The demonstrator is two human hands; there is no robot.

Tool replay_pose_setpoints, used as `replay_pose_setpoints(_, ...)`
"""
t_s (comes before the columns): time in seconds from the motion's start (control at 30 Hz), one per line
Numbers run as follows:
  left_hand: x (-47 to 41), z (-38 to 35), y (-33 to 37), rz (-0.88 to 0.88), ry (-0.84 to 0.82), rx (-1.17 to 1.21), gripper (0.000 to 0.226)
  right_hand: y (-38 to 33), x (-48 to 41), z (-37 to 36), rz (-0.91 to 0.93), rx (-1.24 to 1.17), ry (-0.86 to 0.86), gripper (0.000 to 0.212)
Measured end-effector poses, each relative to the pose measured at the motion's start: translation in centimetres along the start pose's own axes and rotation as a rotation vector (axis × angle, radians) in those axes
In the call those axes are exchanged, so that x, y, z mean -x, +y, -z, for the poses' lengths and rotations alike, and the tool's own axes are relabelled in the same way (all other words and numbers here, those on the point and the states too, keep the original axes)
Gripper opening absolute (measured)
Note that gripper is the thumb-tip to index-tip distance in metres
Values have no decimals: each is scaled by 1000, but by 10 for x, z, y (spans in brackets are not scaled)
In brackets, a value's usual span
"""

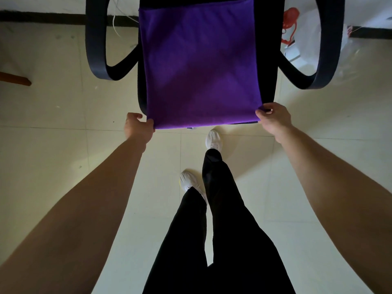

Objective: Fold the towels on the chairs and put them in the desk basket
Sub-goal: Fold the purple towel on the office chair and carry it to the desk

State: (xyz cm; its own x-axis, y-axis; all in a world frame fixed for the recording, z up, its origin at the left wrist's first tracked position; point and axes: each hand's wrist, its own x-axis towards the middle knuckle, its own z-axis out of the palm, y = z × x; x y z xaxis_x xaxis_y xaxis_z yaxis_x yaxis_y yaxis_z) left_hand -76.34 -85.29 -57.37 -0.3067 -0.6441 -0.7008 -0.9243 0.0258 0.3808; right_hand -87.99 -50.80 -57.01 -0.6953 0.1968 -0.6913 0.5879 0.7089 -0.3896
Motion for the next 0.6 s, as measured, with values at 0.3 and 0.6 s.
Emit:
replay_pose_setpoints(0.3,-21,-23,-17,39,93,48,39,25,-24,-16,-188,-245,79,37)
replay_pose_setpoints(0.6,1,1,-50,234,-19,175,30,36,11,-3,-431,-187,-267,12)
